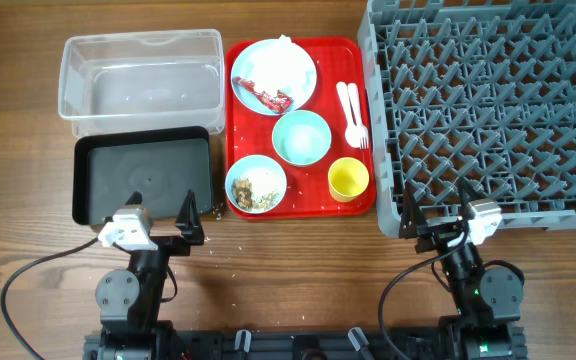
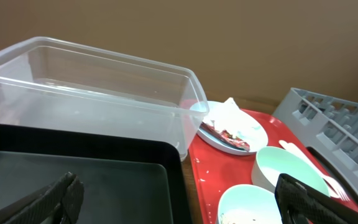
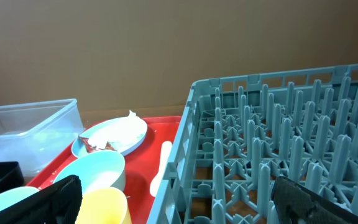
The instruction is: Sort waste into correct bins and load items into the dishwasher rack
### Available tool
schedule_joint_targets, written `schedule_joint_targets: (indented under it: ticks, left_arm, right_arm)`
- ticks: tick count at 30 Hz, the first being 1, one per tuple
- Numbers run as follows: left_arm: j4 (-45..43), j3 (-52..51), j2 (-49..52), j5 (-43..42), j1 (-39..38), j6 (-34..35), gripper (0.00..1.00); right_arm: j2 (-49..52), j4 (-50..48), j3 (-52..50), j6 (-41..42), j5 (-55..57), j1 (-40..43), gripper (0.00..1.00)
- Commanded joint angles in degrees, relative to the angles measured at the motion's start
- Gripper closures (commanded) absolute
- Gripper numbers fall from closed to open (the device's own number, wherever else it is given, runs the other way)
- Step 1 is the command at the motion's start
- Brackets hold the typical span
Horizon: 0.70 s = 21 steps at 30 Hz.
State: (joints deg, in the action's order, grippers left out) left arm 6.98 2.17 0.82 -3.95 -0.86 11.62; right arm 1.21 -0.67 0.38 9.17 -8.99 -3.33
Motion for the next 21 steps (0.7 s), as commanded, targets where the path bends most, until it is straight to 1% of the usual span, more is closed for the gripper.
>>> schedule_joint_targets:
  ticks: [1, 4, 6, 9, 12, 15, 17, 19, 21]
  left_arm:
    - [-0.07, -0.46, -0.44, 0.00, 0.00, -0.72, 0.00]
    - [-0.72, -0.46, -0.44, -3.85, 0.00, -0.74, 0.00]
    - [-2.64, -0.46, -0.44, -7.61, 0.00, -0.76, 0.00]
    - [-6.27, 0.07, -0.44, -10.54, 0.00, -0.83, 0.00]
    - [-6.56, 3.37, -0.13, -11.80, 0.00, -0.92, 0.00]
    - [-6.40, 8.31, 2.86, -13.46, 0.00, -0.92, 0.00]
    - [-5.88, 14.19, 8.57, -15.06, 0.00, -0.94, 0.00]
    - [-5.57, 20.96, 16.44, -18.25, -0.11, -0.96, 0.00]
    - [-2.34, 29.05, 25.79, -19.19, -0.90, -0.98, 0.00]
  right_arm:
    - [-0.02, -1.14, -0.07, 2.97, -3.72, -0.24, 0.00]
    - [-0.04, -1.81, -0.07, 2.40, -9.09, -0.24, 0.00]
    - [-0.04, -2.05, 0.74, -0.22, -13.64, -0.24, 0.00]
    - [0.04, -2.03, 3.65, -0.66, -14.71, -0.24, 0.00]
    - [1.29, -1.27, 9.84, -3.37, -15.34, -0.24, 0.00]
    - [5.33, 2.16, 17.59, -6.97, -15.39, -0.24, 0.00]
    - [10.01, 6.10, 23.85, -9.18, -15.63, -0.24, 0.00]
    - [15.04, 9.25, 29.66, -9.18, -17.14, -0.24, 0.00]
    - [20.13, 11.98, 34.75, -9.18, -18.60, -0.24, 0.00]
